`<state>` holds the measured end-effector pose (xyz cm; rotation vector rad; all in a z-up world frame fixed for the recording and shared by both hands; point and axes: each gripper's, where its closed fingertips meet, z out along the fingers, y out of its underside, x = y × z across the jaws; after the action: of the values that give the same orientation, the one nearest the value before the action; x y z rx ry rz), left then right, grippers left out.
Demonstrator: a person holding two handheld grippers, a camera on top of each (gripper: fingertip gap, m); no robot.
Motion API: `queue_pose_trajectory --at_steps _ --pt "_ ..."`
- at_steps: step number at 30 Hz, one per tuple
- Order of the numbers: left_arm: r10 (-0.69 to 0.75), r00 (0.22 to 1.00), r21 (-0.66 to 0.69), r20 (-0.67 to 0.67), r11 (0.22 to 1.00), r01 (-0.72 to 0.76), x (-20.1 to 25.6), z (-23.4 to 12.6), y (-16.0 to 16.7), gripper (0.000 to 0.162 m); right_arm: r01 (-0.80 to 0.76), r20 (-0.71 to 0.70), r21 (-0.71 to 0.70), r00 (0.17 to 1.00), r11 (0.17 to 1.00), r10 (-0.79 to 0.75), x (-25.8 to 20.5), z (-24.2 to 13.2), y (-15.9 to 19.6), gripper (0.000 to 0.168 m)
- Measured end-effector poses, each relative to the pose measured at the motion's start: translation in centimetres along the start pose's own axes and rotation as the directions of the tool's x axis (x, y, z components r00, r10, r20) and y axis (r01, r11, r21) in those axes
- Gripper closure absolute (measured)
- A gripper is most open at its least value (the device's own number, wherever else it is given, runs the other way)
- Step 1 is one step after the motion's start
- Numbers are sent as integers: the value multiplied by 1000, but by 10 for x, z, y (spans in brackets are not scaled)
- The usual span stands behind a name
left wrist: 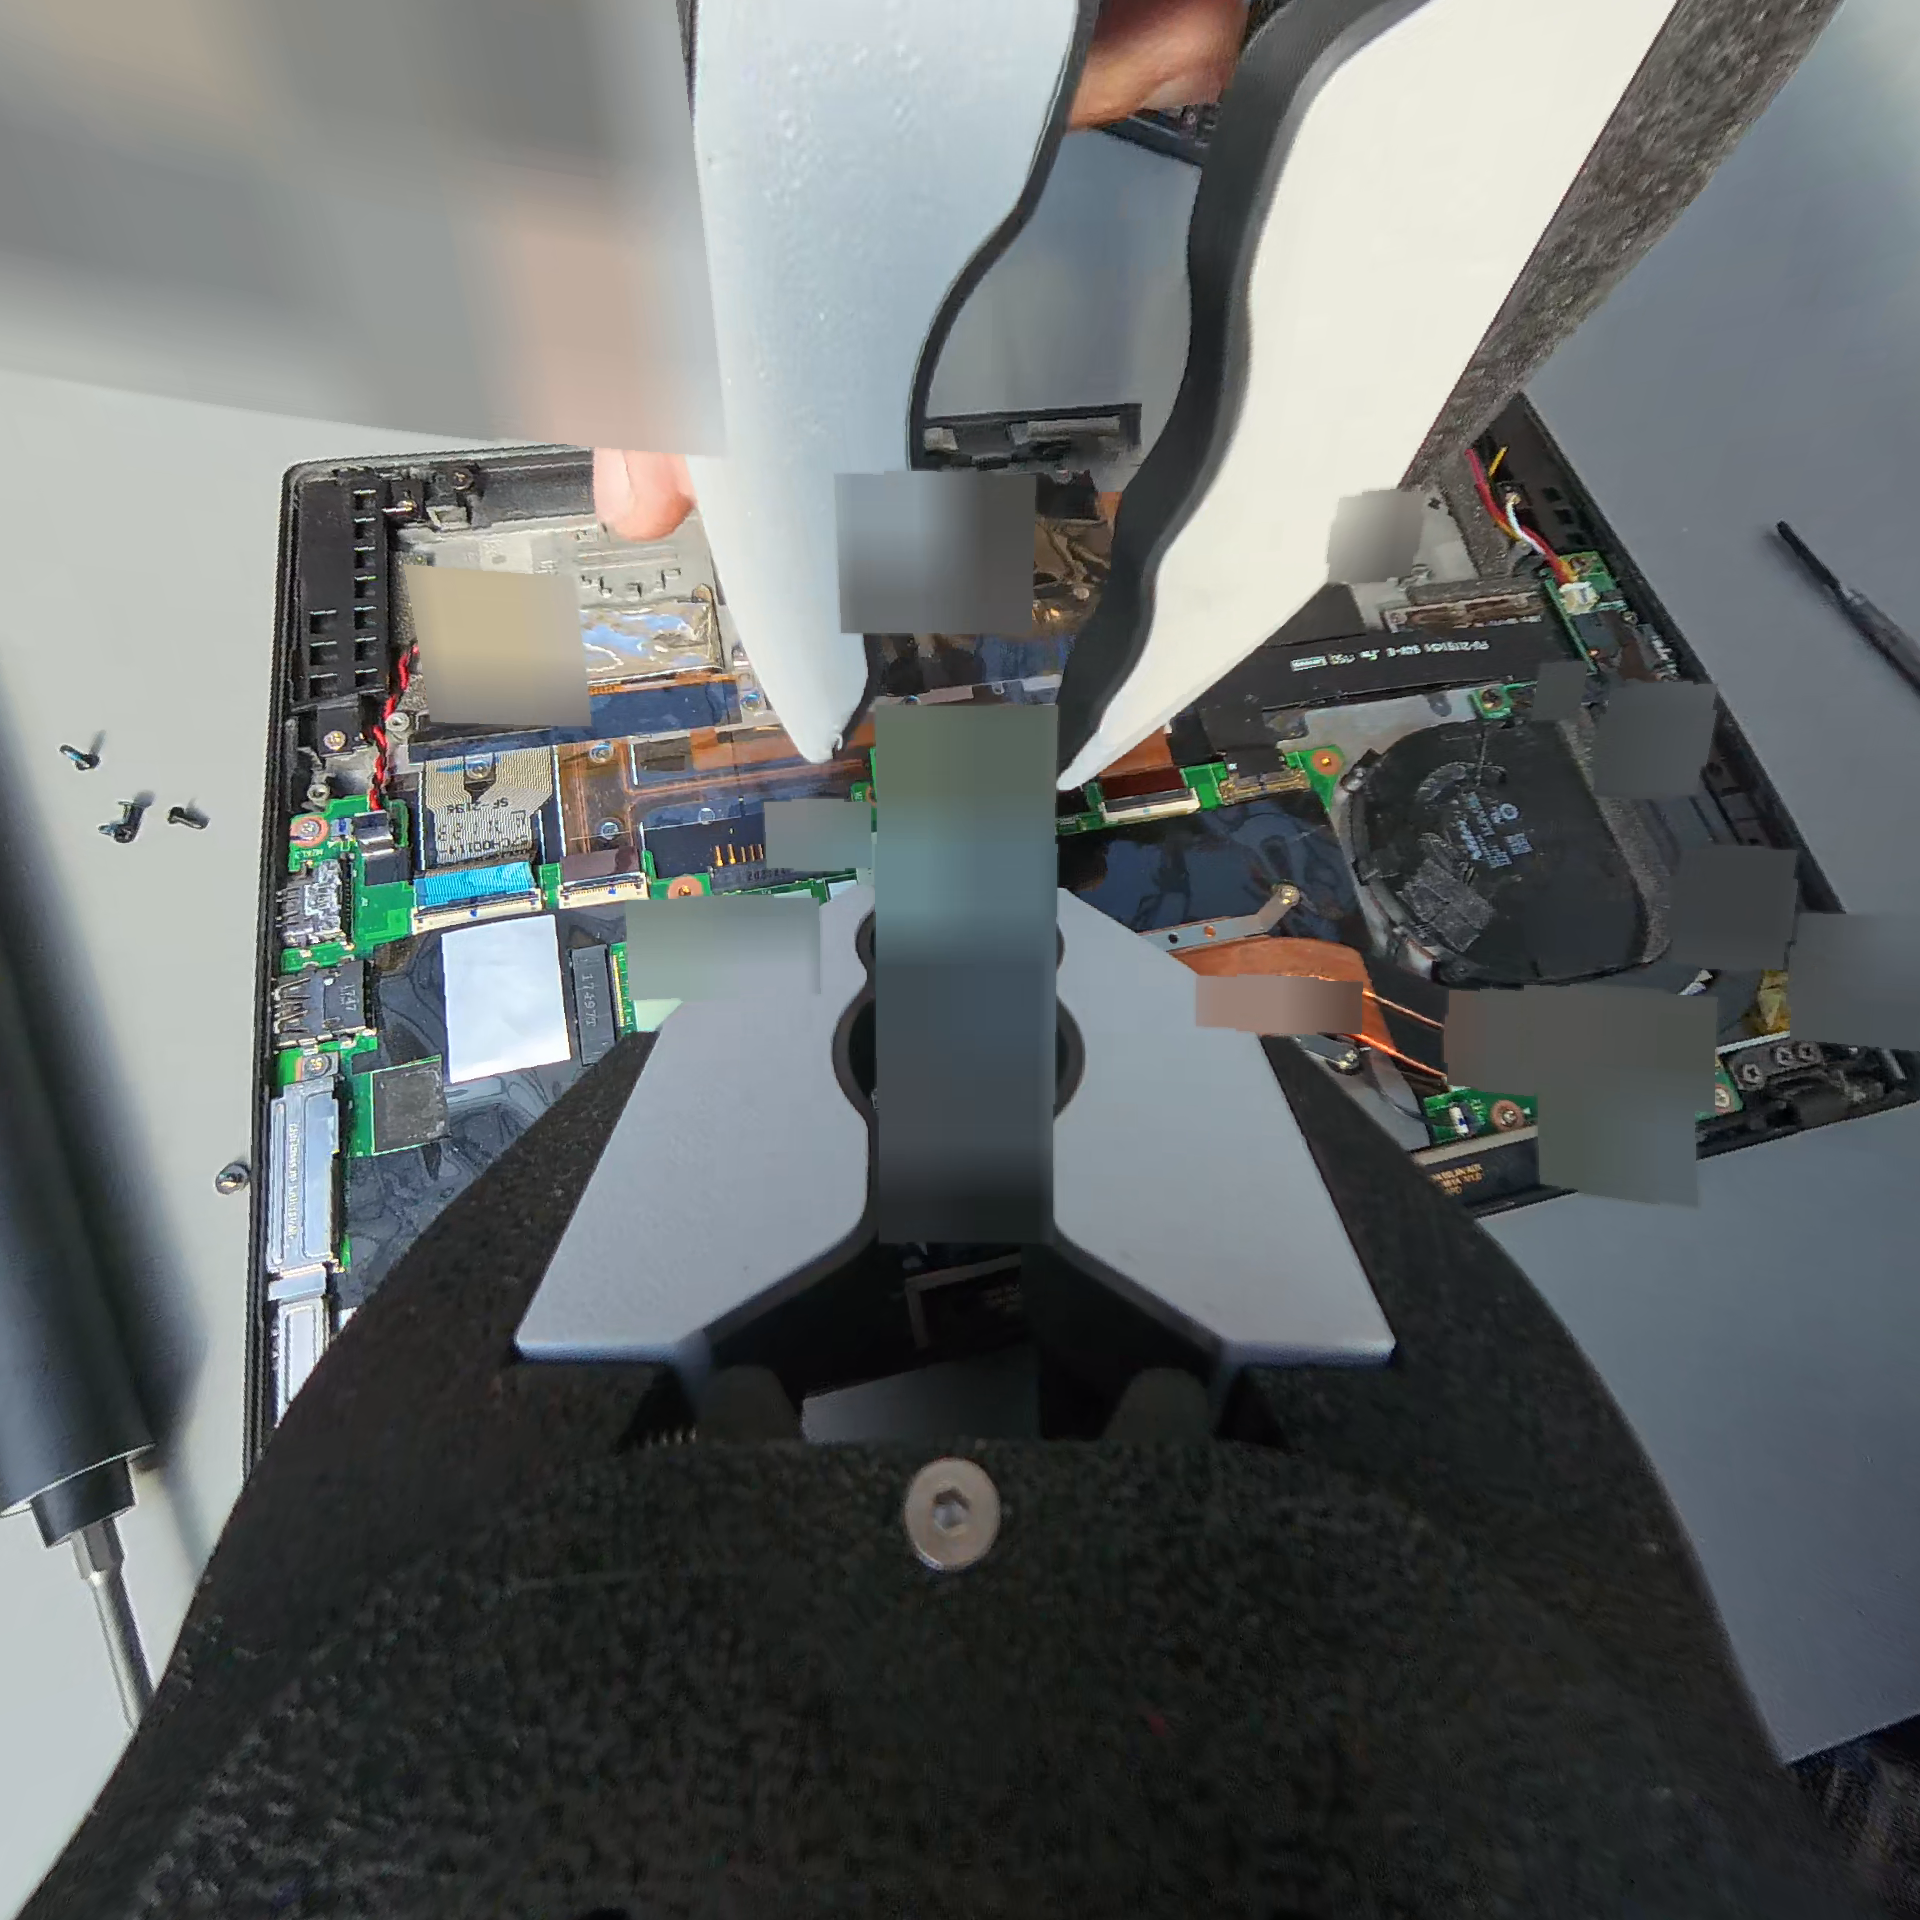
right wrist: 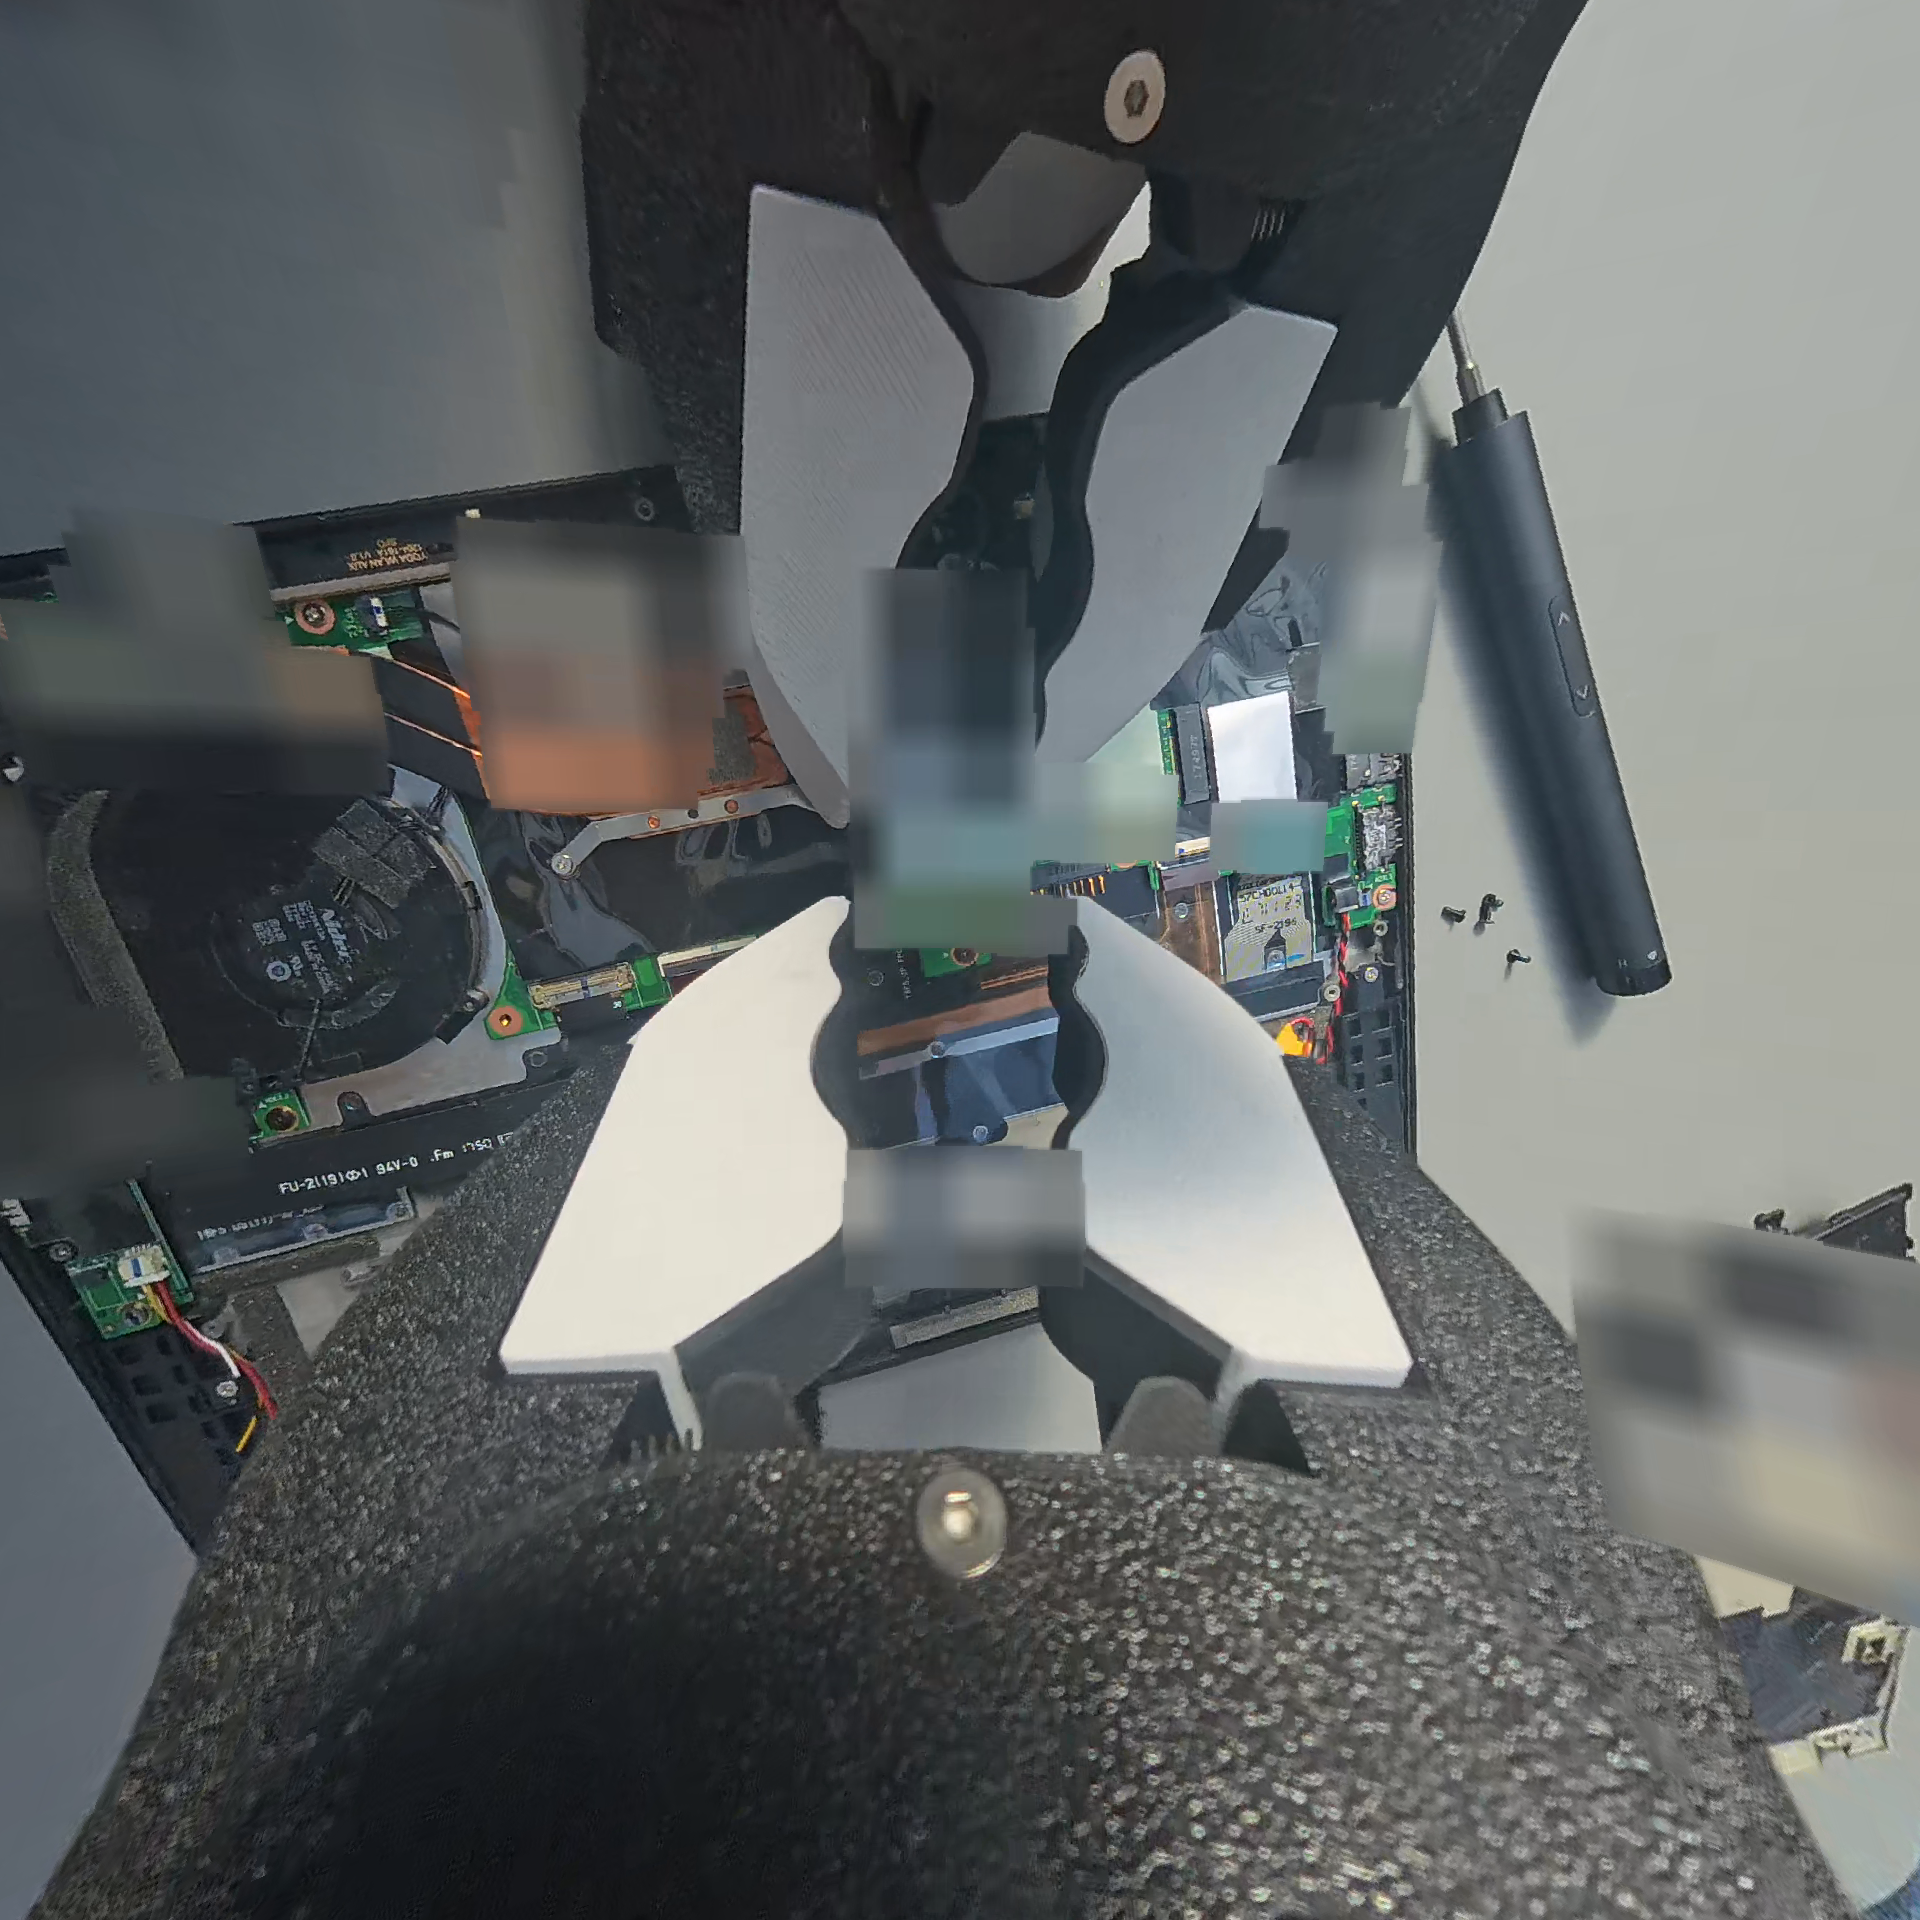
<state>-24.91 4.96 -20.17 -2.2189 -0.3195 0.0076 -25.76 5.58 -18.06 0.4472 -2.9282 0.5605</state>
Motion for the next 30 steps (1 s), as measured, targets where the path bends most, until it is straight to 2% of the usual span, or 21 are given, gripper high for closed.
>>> queue_pose_trajectory --at_steps 5,8,10,12,13,14,16,17,18,19,21,22,24,27,29,30 --pt "15 1000 -4 -8 1000 -15 1 1 0 138 -275 -114 26 954 961 276 4 -10 6 128" --pt "37 999 3 -8 999 -37 2 2 0 139 -471 -105 62 874 880 475 -4 -15 7 126" --pt "47 999 4 -2 999 -47 1 2 0 139 -568 -133 88 807 818 575 -6 -19 10 130" --pt "40 999 10 2 999 -40 1 2 -1 139 -740 -172 60 653 670 737 -5 -22 29 128" --pt "36 999 14 5 999 -37 1 2 -1 139 -819 -199 103 539 565 818 -1 -26 36 132" --pt "35 999 17 8 999 -35 1 2 -1 139 -889 -181 177 393 423 901 2 -29 37 136" --pt "35 999 25 10 999 -35 1 0 0 139 -939 4 325 124 116 992 7 -35 24 139" --pt "34 999 29 12 999 -34 1 0 -1 139 -924 98 383 55 13 994 10 -39 14 136" --pt "32 999 33 11 999 -33 1 -1 -1 139 -910 147 412 24 -39 989 10 -41 8 133" --pt "29 1000 36 9 999 -30 1 -1 -1 139 -903 148 428 41 -26 988 9 -41 3 131" --pt "27 1000 41 7 999 -28 1 -2 -1 139 -877 54 459 187 142 981 4 -41 -5 132" --pt "27 1000 42 9 999 -28 1 -3 -1 139 -871 -8 447 223 203 975 2 -39 -1 131" --pt "25 1000 40 13 999 -25 1 -3 -1 139 -884 -50 415 213 214 976 0 -36 6 124" --pt "24 1000 28 11 999 -24 1 -2 -1 138 -898 -8 398 198 185 980 -2 -29 4 125" --pt "26 1000 23 -1 999 -26 1 -1 -1 138 -909 -10 383 178 168 984 -1 -25 6 132" --pt "31 999 20 -8 999 -30 2 -1 -1 138 -899 -3 397 197 182 980 1 -25 3 137"
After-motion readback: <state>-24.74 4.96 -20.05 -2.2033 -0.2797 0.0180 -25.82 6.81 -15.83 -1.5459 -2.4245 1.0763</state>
